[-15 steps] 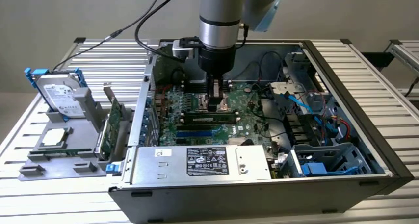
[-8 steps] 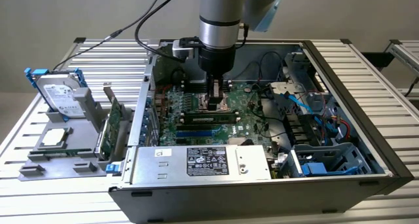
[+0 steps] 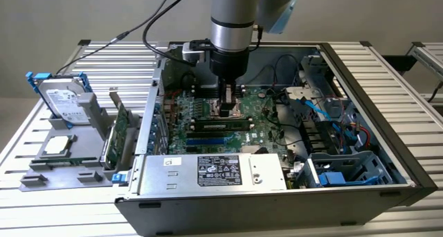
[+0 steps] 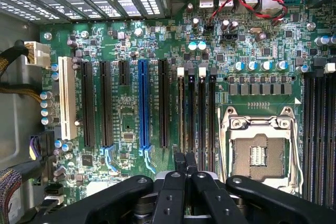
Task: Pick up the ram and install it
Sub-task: 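Press down the ram until it locks into place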
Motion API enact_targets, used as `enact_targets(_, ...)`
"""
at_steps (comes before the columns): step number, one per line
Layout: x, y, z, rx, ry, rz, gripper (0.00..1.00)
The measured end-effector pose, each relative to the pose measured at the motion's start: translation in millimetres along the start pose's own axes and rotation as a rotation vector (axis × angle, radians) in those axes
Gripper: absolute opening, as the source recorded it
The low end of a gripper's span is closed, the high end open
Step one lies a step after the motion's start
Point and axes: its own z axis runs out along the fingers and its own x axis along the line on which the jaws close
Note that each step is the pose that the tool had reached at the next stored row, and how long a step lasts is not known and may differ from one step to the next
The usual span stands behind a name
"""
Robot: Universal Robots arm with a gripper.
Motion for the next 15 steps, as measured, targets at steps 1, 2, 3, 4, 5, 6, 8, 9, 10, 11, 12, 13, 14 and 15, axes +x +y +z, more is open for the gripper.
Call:
enact_targets(1, -0.1, 0.0, 1.5, 0.0, 0.0, 0.0, 0.11)
enact_targets(2, -0.3, -0.1, 3.2, 0.0001, -0.0002, 0.0, 0.11)
enact_targets(3, -0.4, -0.1, 4.6, 0.0, -0.0001, 0.0, 0.11)
enact_targets(4, -0.5, -0.2, 6.1, 0.0, -0.0001, 0.0, 0.11)
enact_targets(5, -0.6, -0.2, 7.5, 0.0, -0.0001, 0.0, 0.11)
enact_targets(6, -0.8, -0.2, 9.0, 0.0, -0.0002, 0.0, 0.11)
enact_targets(8, -1.0, -0.3, 11.7, 0.0, -0.0001, 0.0, 0.11)
enact_targets(9, -1.1, -0.3, 13.2, 0.0, -0.0002, 0.0, 0.11)
enact_targets(10, -1.3, -0.4, 14.8, -0.0001, -0.0002, 0.0, 0.11)
enact_targets(11, -1.4, -0.4, 15.8, -0.0002, -0.0003, 0.0, 0.11)
enact_targets(12, -1.4, -0.3, 15.9, -0.0008, 0.0, 0.0, 0.11)
enact_targets(13, -1.3, -0.3, 15.9, -0.001, 0.0002, 0.0, 0.11)
enact_targets(14, -1.3, -0.3, 15.9, -0.0014, 0.0003, 0.0, 0.11)
enact_targets(15, -1.4, -0.4, 16.3, -0.0013, 0.0, 0.0, 0.11)
